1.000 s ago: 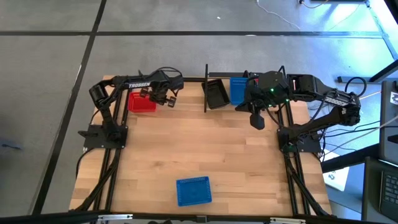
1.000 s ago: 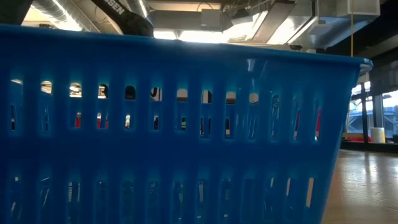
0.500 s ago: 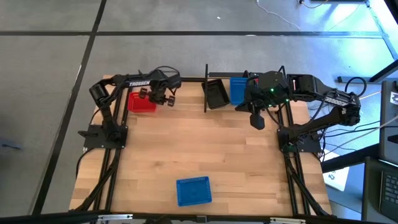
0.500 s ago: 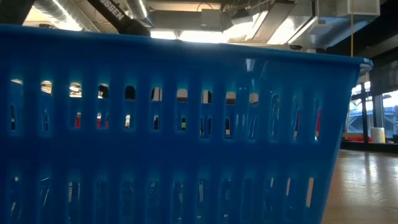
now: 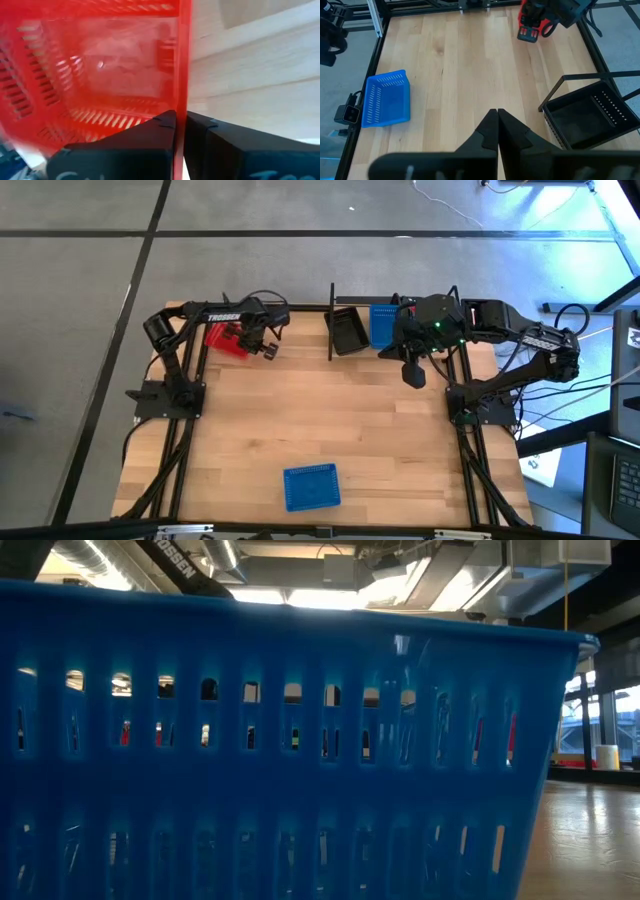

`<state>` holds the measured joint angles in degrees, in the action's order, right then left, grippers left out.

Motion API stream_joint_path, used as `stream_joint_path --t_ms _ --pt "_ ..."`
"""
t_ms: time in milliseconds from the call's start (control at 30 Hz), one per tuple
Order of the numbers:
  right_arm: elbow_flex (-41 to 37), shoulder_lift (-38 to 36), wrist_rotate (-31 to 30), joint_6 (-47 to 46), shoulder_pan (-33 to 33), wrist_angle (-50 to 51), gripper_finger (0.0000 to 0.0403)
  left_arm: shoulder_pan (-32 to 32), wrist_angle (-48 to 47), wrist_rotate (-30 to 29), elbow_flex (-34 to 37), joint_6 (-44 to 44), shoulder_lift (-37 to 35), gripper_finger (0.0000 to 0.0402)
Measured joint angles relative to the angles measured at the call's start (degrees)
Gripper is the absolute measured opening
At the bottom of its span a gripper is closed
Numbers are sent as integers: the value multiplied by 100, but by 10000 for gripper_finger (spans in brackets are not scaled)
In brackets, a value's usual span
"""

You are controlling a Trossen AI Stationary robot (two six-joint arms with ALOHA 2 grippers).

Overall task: Stack baskets on shelf by color
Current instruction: Stack the red bin on top of the other stacked red bin on the shelf

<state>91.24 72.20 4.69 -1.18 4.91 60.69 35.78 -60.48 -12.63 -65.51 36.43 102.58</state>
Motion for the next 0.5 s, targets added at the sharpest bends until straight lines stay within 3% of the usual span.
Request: stream_joint_path --t_ms 233,500 --pt "0 -20 -2 -1 0 5 0 -536 -93 18 -256 -811 -283 1" --pt "0 -205 -7 -1 0 3 0 -1956 -365 484 -754 -2512 -707 1"
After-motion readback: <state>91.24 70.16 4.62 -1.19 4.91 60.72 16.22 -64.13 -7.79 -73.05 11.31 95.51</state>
